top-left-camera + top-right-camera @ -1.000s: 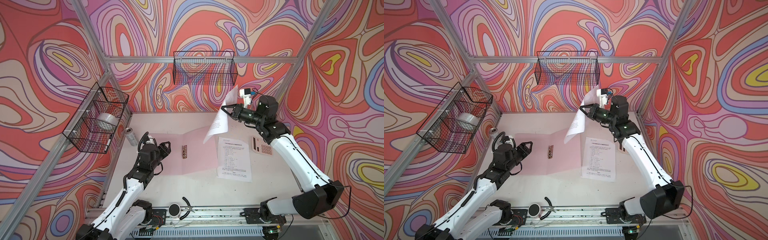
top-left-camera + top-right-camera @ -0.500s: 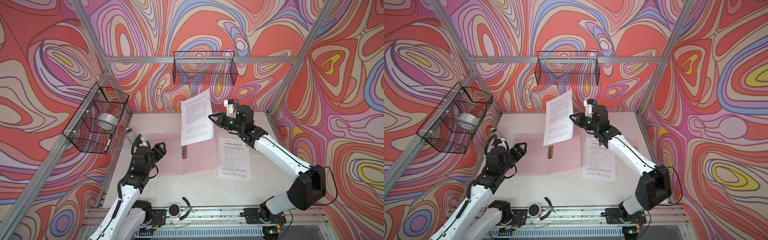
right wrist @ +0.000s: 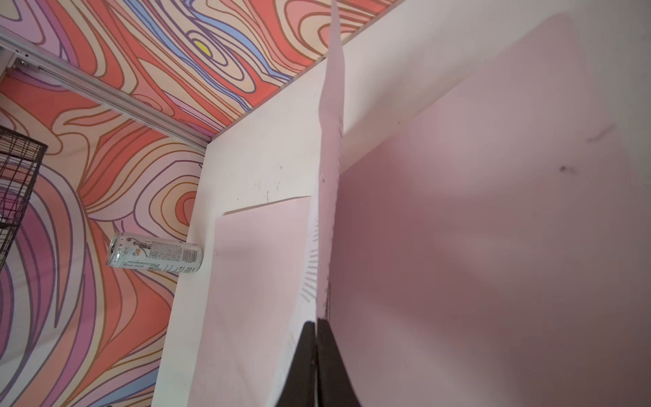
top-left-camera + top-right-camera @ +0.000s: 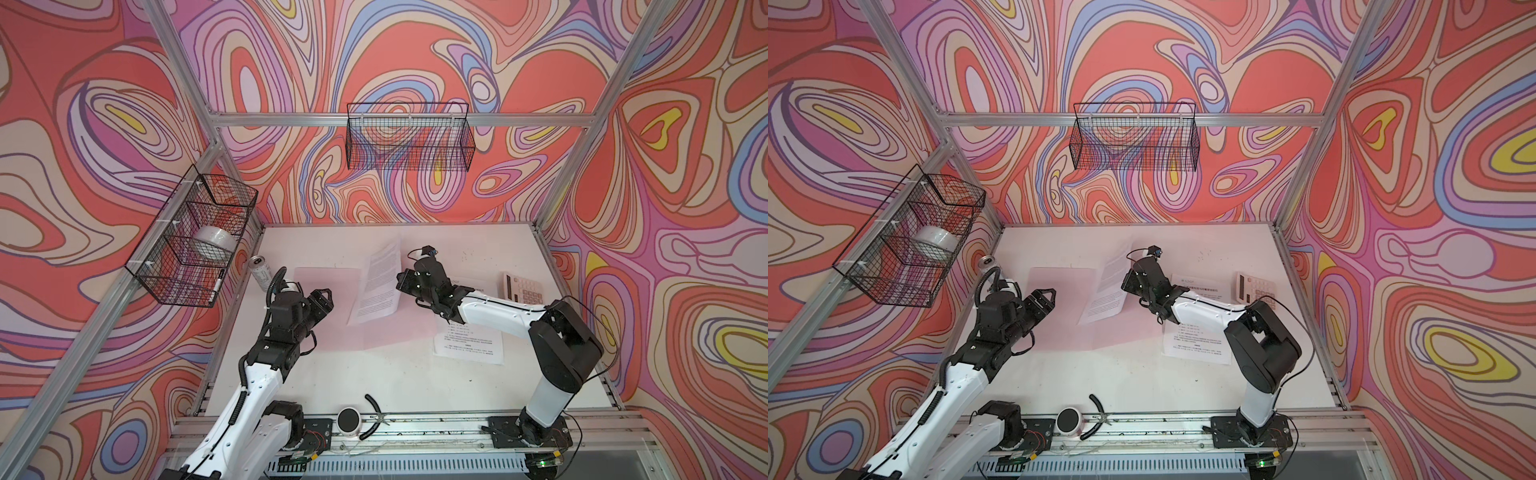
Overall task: Put the files into the folder
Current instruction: 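Lower the printed sheet onto the pink folder beside the clip with the right gripper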
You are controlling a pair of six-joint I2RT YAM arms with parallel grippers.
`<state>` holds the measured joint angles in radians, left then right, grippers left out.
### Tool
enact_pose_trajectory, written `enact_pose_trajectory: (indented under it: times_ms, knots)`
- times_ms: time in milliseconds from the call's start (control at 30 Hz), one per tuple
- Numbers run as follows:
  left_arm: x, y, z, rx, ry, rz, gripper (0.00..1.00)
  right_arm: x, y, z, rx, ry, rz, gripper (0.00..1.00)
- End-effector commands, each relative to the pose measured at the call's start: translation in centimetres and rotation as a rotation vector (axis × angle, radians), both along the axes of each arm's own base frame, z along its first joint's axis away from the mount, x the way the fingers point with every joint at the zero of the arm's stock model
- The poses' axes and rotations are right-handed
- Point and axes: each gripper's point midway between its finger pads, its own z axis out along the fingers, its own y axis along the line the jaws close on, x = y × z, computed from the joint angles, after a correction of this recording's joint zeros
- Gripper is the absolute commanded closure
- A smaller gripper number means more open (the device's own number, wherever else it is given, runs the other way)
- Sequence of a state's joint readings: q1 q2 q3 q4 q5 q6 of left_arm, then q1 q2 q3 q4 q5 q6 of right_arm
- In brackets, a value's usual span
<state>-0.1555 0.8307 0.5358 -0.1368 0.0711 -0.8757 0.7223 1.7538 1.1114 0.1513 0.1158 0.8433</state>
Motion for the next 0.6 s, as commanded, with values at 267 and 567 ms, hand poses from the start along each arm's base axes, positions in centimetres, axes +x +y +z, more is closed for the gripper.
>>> enact_pose_trajectory:
  times_ms: [267, 567]
  knots:
    - [-1.1, 0.4, -3.0, 0.002, 0.066, 0.012, 0.24, -1.3, 1.9, 0.8, -0.192, -0.189, 0.046, 1.0]
    - [-1.1, 0.4, -3.5, 0.007, 0.077, 0.012, 0.24, -2.1, 2.9, 0.6, -0.195, -0.203, 0.103, 1.0]
